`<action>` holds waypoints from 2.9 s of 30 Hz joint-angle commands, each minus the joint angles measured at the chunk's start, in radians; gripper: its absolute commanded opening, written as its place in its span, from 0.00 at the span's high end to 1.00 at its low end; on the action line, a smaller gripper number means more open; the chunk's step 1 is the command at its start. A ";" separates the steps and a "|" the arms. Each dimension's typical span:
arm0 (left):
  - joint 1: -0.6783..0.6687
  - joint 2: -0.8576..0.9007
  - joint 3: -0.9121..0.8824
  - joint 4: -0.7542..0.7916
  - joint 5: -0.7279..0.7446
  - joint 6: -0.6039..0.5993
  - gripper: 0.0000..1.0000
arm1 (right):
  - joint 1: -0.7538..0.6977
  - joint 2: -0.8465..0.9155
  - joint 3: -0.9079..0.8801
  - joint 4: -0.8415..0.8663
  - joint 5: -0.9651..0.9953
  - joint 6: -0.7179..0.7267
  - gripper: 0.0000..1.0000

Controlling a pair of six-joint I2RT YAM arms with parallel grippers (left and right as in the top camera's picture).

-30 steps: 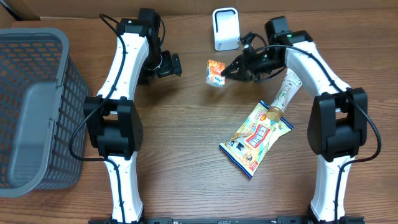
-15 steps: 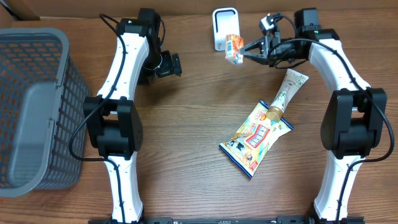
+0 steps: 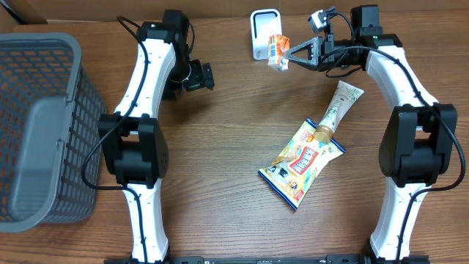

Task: Scan the item barcode
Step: 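Hold the orange box up to the white scanner with the right gripper, then carry the orange box right and out of view with the right gripper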

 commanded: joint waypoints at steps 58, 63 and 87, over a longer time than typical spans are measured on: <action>0.000 -0.004 0.003 0.000 -0.006 -0.002 0.00 | 0.393 0.066 0.157 0.385 1.909 -0.605 0.96; 0.000 -0.004 0.003 0.000 -0.006 -0.002 0.00 | 0.393 0.068 0.156 0.389 1.909 -0.658 0.96; 0.000 -0.004 0.003 0.000 -0.006 -0.002 0.00 | -0.089 -0.044 0.159 -0.041 2.319 -0.012 0.96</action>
